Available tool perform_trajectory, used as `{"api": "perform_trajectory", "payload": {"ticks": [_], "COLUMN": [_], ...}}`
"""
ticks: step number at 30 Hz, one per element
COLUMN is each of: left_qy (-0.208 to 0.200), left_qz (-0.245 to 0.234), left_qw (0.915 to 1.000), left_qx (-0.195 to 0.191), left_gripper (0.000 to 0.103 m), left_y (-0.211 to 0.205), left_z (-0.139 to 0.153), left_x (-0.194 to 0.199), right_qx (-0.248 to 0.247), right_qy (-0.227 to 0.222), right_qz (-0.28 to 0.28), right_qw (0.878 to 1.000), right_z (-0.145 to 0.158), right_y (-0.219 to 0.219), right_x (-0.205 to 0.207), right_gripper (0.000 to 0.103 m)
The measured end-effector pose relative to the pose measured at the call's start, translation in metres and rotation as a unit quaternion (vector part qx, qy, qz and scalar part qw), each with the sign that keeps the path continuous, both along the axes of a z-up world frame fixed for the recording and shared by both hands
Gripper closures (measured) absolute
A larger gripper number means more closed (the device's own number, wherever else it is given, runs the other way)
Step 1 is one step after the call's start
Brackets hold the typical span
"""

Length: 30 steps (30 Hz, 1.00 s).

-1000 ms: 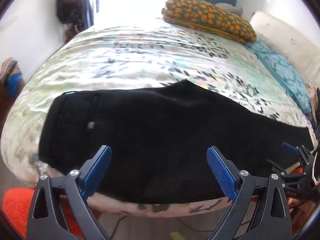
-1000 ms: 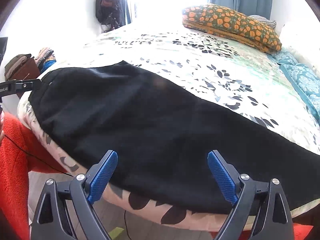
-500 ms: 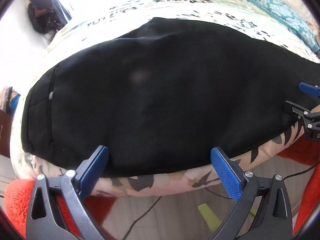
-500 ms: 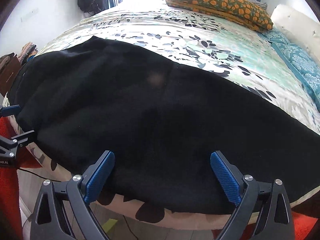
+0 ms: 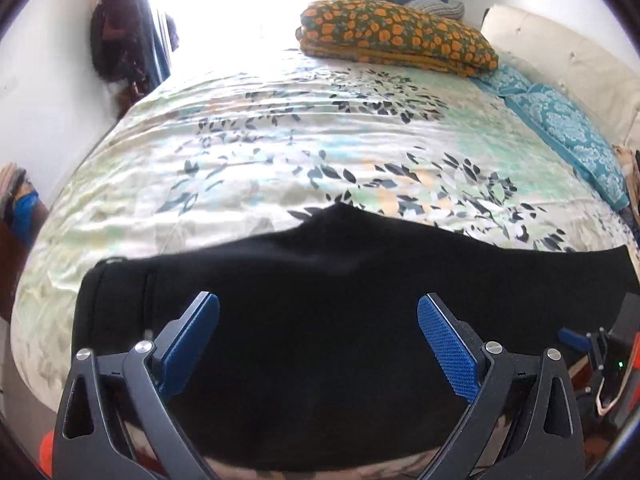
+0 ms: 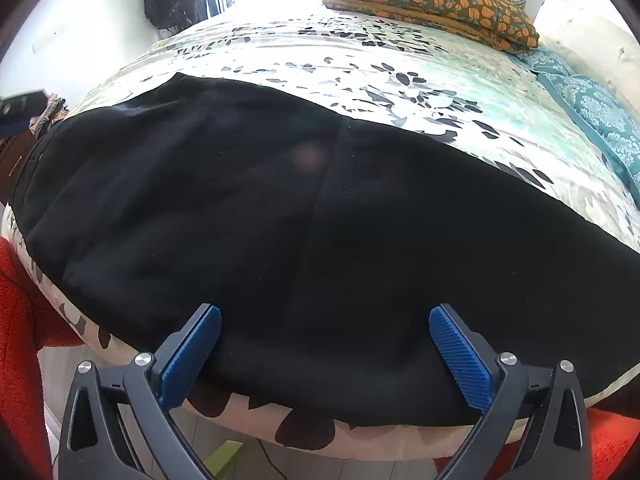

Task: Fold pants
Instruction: 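Press and smooth the folded trousers flat with both open grippers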

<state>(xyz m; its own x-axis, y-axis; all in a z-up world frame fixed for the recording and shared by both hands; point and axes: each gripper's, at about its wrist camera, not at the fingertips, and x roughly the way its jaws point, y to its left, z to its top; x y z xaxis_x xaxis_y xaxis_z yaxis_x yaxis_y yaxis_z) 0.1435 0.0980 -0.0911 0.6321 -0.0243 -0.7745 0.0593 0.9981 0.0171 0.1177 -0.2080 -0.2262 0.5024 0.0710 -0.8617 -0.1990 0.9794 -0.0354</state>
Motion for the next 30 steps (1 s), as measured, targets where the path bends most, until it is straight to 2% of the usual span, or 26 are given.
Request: {"api": "perform_trajectory", "payload": {"ticks": [3,5,9,10,12,14,18,20,22,25,27,30], "left_qy": [0.006,0.019,0.093,0.094,0.079,0.093,0.075,0.074,0.086,0.13,0.104,0.123], "left_qz": [0.004,0.013,0.055,0.055,0.045,0.043,0.031,0.011,-0.012,-0.033,-0.034,-0.032], "left_qw": [0.9999,0.9995,0.9924,0.9924,0.9941,0.9929,0.9967,0.9972,0.9963,0.9891,0.9918,0.9902], "left_qx": [0.013,0.021,0.058,0.057,0.06,0.061,0.007,-0.007,0.003,0.061,0.067,0.058], "left_gripper": [0.003,0.003,0.003,0.002,0.002,0.003,0.003,0.003,0.003,0.001,0.0,0.001], "left_y": [-0.005,-0.006,0.013,0.017,0.019,0.02,0.019,0.009,-0.006,-0.022,-0.022,-0.021], "left_z": [-0.014,-0.035,-0.092,-0.099,-0.098,-0.091,-0.058,-0.053,-0.063,-0.099,-0.099,-0.095], "left_x": [0.03,0.046,0.049,0.044,0.031,0.025,-0.003,-0.019,-0.032,-0.04,-0.048,-0.049], "right_qx": [-0.001,-0.001,-0.001,-0.001,-0.001,-0.001,-0.003,-0.004,-0.005,-0.006,-0.006,-0.005], "right_qy": [-0.001,-0.002,-0.003,-0.003,-0.003,-0.004,-0.004,-0.003,-0.004,-0.008,-0.01,-0.013], "right_qz": [0.0,0.0,0.001,0.001,0.002,0.003,0.001,0.0,-0.001,-0.002,-0.001,0.002], "right_qw": [1.0,1.0,1.0,1.0,1.0,1.0,1.0,1.0,1.0,1.0,1.0,1.0], "right_z": [0.0,0.0,-0.001,-0.001,-0.001,-0.001,-0.001,-0.001,-0.002,-0.002,-0.002,-0.002], "right_y": [0.0,0.0,0.0,0.0,0.001,0.001,0.002,0.002,0.002,0.002,0.002,0.001], "right_x": [0.0,0.0,-0.001,-0.001,-0.001,-0.002,-0.001,0.0,0.0,-0.001,-0.002,-0.004], "right_gripper": [0.0,0.0,0.0,0.0,0.0,0.0,0.0,0.0,0.0,0.0,0.0,0.0]}}
